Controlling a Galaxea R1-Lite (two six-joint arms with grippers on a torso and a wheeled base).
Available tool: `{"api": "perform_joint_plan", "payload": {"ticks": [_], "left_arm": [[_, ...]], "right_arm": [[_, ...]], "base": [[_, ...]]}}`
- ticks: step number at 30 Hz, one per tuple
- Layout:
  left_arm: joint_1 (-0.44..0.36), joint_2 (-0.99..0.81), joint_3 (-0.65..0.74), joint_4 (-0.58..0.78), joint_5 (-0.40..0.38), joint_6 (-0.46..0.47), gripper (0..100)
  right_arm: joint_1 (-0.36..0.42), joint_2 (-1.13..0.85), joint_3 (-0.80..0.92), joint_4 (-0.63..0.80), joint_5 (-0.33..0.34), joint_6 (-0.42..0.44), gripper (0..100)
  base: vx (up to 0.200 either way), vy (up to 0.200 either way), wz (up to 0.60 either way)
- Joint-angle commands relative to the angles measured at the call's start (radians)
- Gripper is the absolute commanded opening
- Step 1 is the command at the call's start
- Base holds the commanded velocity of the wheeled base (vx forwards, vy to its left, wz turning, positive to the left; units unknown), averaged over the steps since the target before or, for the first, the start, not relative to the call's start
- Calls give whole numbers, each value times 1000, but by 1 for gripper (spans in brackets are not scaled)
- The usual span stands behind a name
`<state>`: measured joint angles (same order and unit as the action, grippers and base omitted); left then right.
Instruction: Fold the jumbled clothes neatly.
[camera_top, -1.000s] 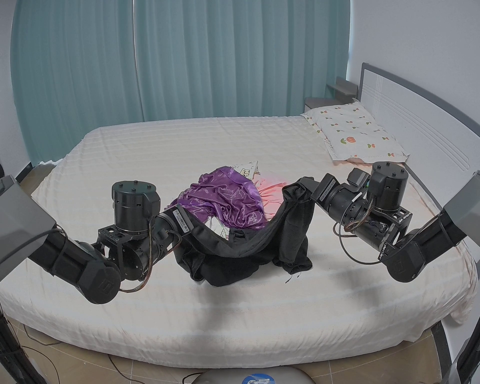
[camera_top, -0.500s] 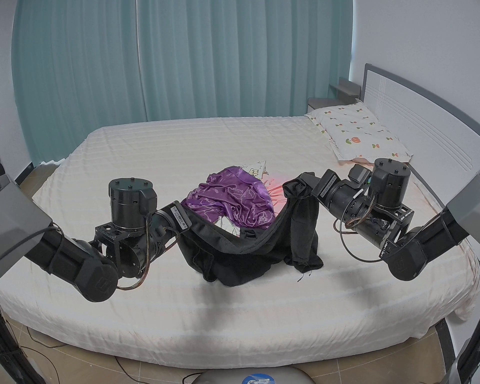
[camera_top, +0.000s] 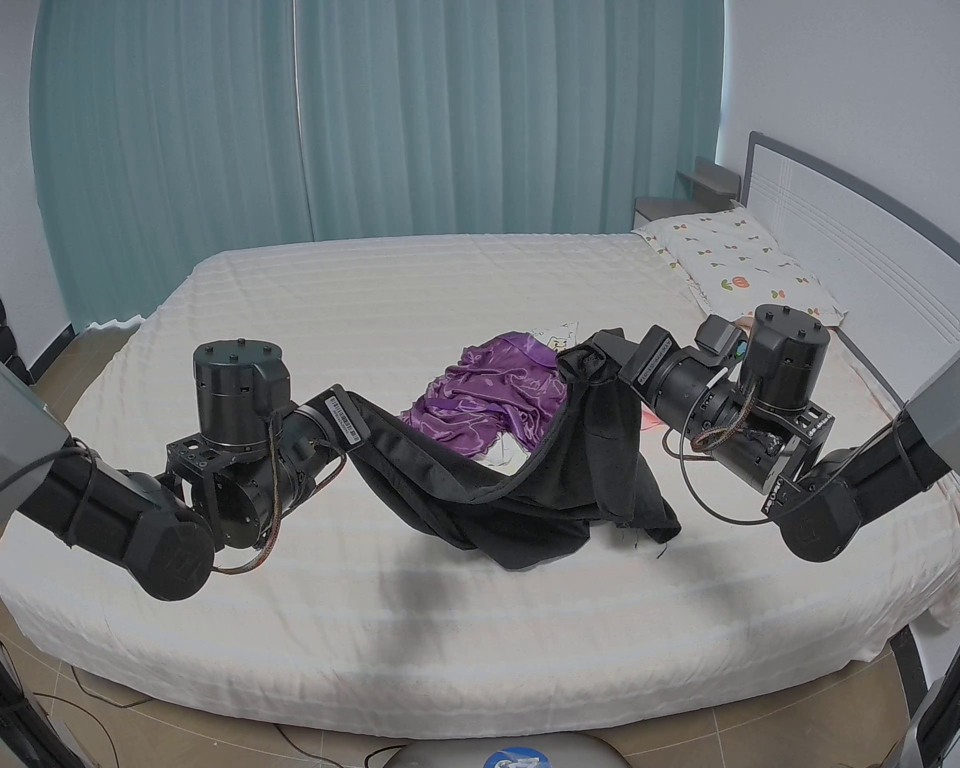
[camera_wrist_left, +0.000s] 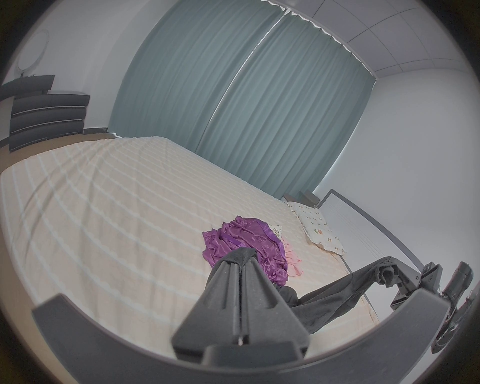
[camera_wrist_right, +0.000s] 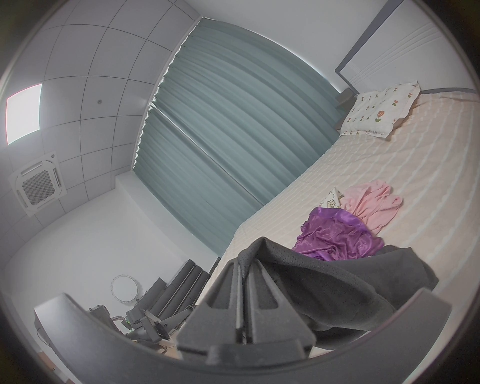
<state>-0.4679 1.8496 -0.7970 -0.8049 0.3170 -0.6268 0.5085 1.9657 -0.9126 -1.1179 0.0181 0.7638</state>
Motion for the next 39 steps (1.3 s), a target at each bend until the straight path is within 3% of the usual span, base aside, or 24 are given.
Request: {"api": "perform_joint_plan", "payload": {"ticks": [1,39], "left_arm": [[0,-24,10,1,1,-1,0],[44,-141,102,1,-21,-1,0]], "right_arm": [[1,-5,0,-2,0,0,0],[1,-54,20,12,5,-1,0]], "base": [[0,200,0],[0,200,0]]}}
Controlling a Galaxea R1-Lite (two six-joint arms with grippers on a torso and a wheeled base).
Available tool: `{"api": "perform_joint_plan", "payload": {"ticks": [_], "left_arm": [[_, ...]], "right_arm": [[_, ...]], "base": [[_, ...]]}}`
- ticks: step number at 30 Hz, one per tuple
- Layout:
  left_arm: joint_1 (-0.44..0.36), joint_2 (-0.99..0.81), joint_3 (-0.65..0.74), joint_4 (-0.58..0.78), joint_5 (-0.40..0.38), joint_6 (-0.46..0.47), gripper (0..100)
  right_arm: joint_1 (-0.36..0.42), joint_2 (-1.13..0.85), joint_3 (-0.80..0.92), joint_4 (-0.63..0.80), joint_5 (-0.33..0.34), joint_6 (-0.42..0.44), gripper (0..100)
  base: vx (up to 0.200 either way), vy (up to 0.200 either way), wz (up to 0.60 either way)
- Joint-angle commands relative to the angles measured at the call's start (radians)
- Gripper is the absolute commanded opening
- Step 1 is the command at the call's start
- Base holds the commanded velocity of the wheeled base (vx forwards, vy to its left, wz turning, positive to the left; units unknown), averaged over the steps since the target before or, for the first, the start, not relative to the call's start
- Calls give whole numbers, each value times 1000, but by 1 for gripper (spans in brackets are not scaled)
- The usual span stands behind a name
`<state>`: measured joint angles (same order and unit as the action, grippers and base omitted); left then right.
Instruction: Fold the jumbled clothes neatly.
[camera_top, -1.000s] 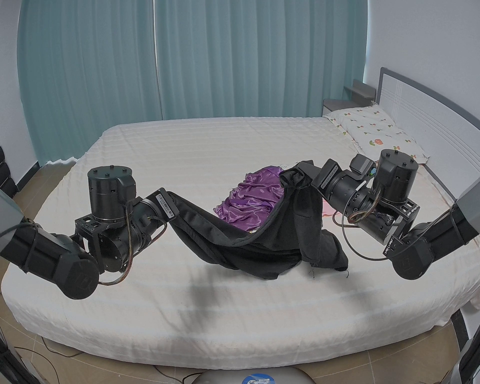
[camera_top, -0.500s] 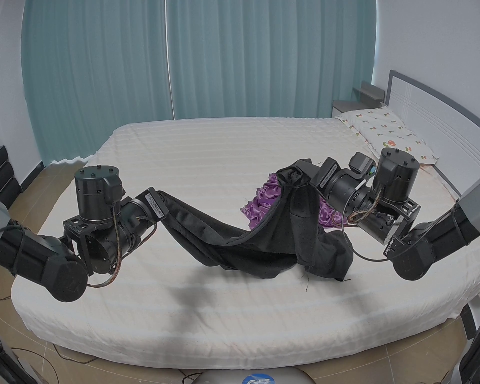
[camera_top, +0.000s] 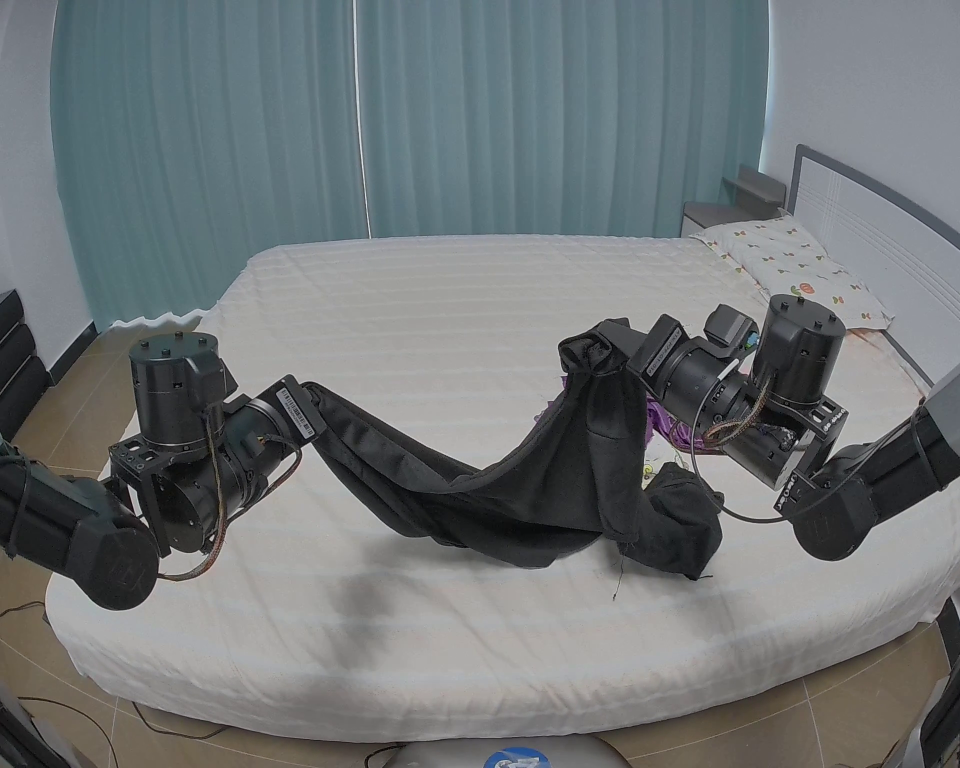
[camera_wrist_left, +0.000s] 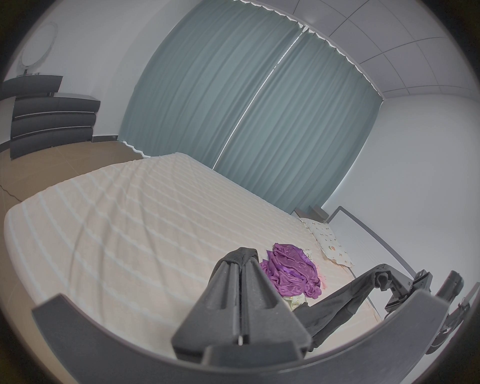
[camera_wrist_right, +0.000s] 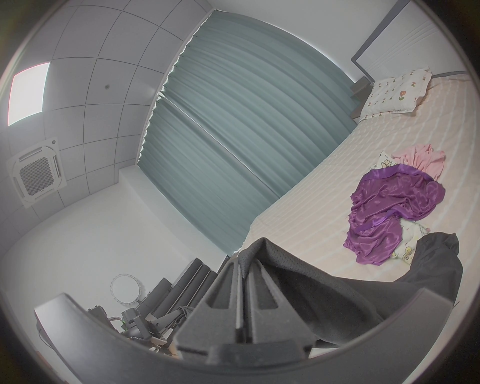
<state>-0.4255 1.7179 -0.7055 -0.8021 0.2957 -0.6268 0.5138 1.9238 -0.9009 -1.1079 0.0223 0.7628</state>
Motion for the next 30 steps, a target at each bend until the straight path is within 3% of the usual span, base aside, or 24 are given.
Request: {"api": "perform_joint_plan", "payload": {"ticks": [1,15,24,30], "left_arm": [[2,-15,12,-2,0,-1,0],[7,-32,44,-2,-6,-13,0],[-4,-26,61,-6,-6,-34,0],[-12,-30,92,-9,-7,-44,0]], "right_arm": [[-6,-12,16,3,1,0,0],[-24,-11,80,-4,1,-7,0],[-26,-23,123,-15,-5,-7,0],[-26,-59,169,-17,-5,-3,0]], "base": [[0,200,0],[0,200,0],[0,0,0],[-200,0,0]]}}
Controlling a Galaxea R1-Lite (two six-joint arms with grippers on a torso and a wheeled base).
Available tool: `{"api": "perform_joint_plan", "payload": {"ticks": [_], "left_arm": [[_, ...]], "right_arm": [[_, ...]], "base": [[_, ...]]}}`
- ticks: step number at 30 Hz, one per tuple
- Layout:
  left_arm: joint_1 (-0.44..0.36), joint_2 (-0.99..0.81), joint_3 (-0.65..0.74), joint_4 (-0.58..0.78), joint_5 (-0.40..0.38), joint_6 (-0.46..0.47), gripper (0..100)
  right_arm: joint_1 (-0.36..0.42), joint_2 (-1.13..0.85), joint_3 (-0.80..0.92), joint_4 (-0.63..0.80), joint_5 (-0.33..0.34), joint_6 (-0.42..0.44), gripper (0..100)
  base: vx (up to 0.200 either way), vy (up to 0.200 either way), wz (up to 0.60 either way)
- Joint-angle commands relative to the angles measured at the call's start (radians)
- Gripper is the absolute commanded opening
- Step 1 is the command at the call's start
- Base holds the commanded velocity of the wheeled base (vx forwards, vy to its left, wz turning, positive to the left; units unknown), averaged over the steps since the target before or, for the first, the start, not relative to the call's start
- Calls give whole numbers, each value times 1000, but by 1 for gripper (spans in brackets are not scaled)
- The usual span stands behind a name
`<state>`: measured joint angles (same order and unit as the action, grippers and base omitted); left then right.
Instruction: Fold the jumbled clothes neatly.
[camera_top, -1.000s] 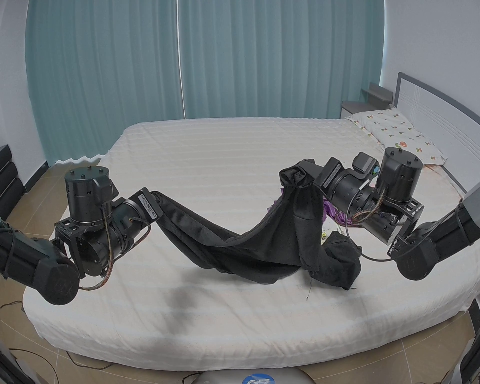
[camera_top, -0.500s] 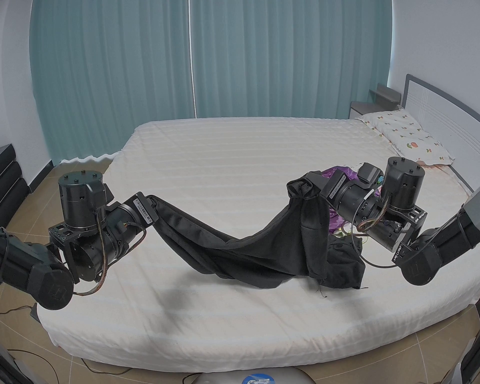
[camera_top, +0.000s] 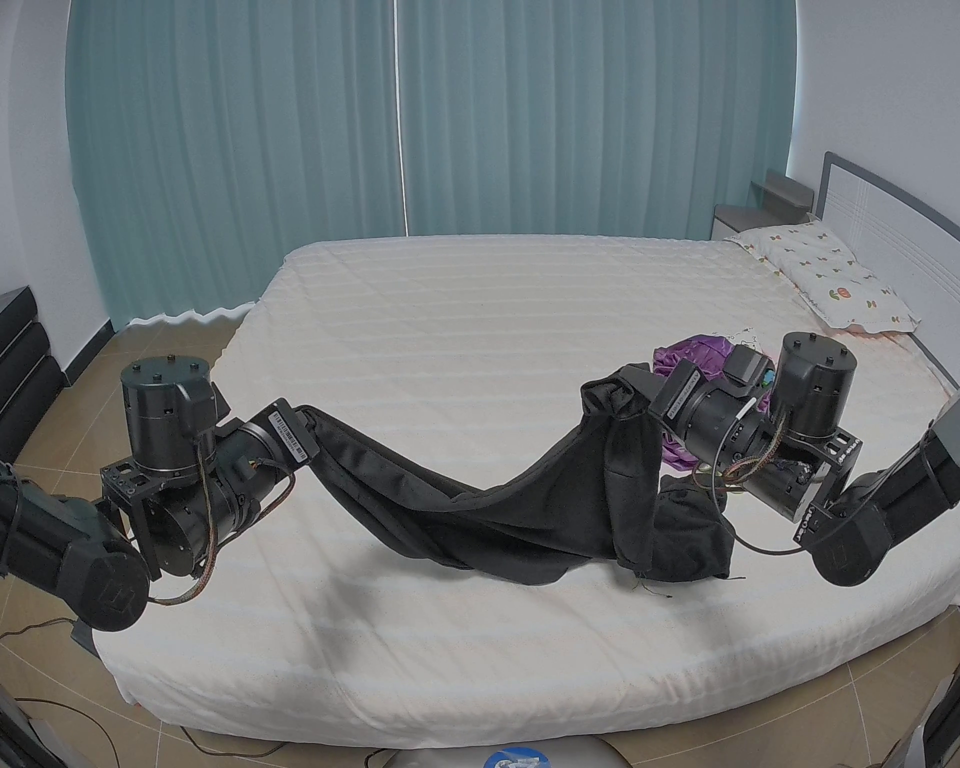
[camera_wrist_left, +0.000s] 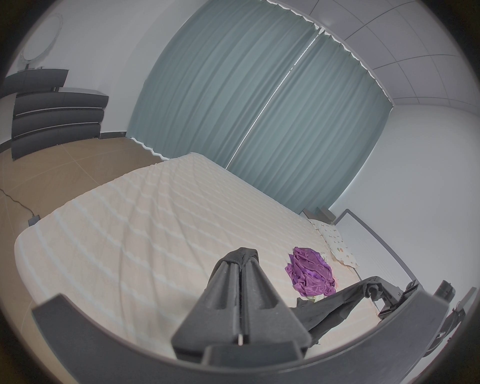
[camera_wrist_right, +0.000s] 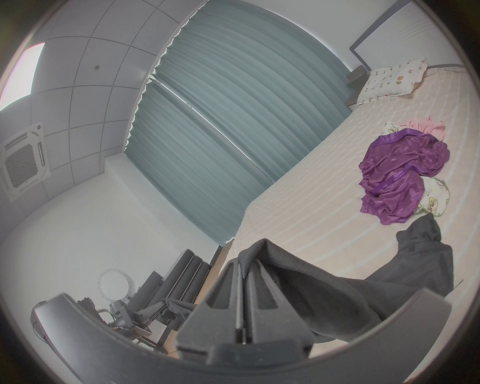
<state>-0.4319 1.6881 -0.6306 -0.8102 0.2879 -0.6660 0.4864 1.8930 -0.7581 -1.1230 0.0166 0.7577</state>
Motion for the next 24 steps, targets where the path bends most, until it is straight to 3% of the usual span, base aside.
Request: {"api": "perform_joint_plan", "payload": {"ticks": [1,10,18,20,24], "left_arm": [[-8,-4,22,-1,1,-4,0],[-11,-54,46,-1,1,-18,0],[-54,-214,68,6,-1,-21,0],[-54,-246,66,6,-1,-21,0],[-56,-335,43,11,-19,-20,0]], "right_arm": [[1,-37,37,-1,2,2,0],[6,-161,166,-1,0,6,0],[60,-440,253,25,-18,2,0],[80,-506,250,45,-27,-1,0],[132,-689,152,219,-56,0,0]], "base": [[-200,0,0],[-200,0,0],[-200,0,0],[0,0,0],[0,0,0]]}}
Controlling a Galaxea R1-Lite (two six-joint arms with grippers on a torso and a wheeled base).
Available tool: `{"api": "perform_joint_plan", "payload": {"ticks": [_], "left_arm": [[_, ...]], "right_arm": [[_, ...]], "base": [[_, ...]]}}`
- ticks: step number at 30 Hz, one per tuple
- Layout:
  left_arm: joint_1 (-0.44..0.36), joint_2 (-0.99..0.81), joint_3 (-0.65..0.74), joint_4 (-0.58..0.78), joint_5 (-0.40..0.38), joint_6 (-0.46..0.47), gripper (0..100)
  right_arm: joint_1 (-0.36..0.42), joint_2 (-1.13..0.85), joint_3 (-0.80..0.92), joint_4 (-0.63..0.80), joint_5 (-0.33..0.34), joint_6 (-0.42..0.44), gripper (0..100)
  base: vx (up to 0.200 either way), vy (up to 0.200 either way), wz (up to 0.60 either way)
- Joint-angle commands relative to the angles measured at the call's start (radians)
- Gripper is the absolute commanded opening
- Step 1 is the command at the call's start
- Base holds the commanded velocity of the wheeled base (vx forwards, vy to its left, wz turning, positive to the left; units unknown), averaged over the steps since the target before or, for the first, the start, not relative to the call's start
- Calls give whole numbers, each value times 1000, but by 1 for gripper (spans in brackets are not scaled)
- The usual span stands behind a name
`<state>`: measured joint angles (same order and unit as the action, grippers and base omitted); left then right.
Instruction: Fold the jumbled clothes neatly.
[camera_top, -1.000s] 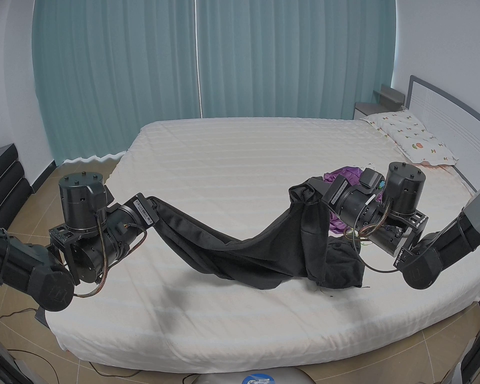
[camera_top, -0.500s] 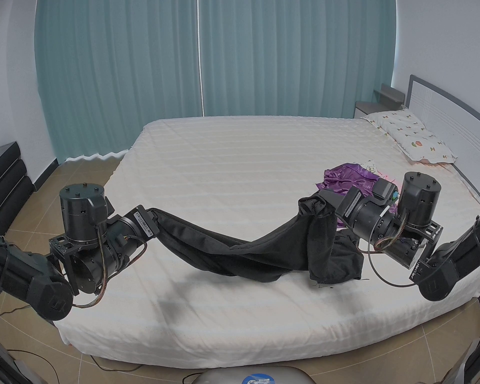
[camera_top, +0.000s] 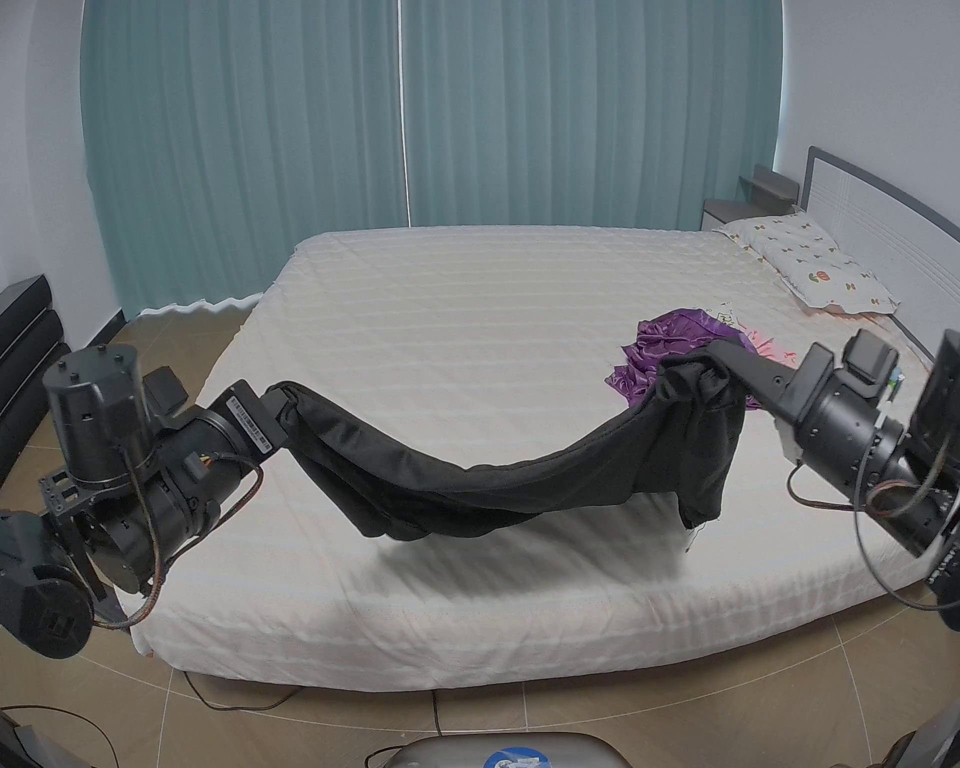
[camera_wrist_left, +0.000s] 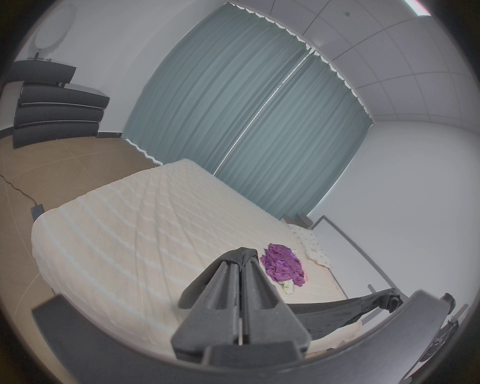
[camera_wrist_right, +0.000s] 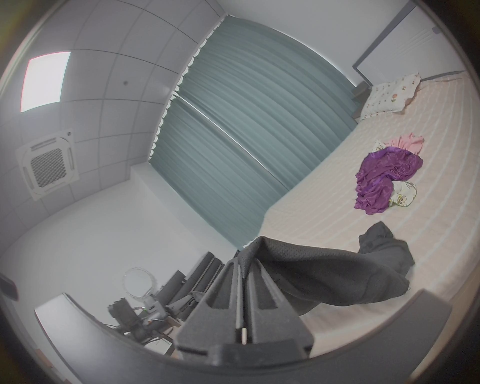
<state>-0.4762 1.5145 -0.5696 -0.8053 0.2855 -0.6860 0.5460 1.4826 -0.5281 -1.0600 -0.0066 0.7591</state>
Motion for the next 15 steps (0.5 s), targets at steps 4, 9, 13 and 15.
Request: {"api": "perform_joint_plan", "payload": {"ticks": [4,9,13,15], "left_arm": [[-4,-221,-102,109,-48,2,0],[24,-212,-214,224,-51,0,0],[71,-122,-299,235,-45,0,0],[102,-59,-342,236,-37,0,0]], "right_arm": [[54,-314,-225,265,-42,2,0],[-47,-192,-409,273,-44,6,0],[-139,-10,-598,278,-42,5,0],[-170,85,-688,285,-41,5,0]], "base": [[0,0,0],[0,0,0],[0,0,0],[0,0,0]]}}
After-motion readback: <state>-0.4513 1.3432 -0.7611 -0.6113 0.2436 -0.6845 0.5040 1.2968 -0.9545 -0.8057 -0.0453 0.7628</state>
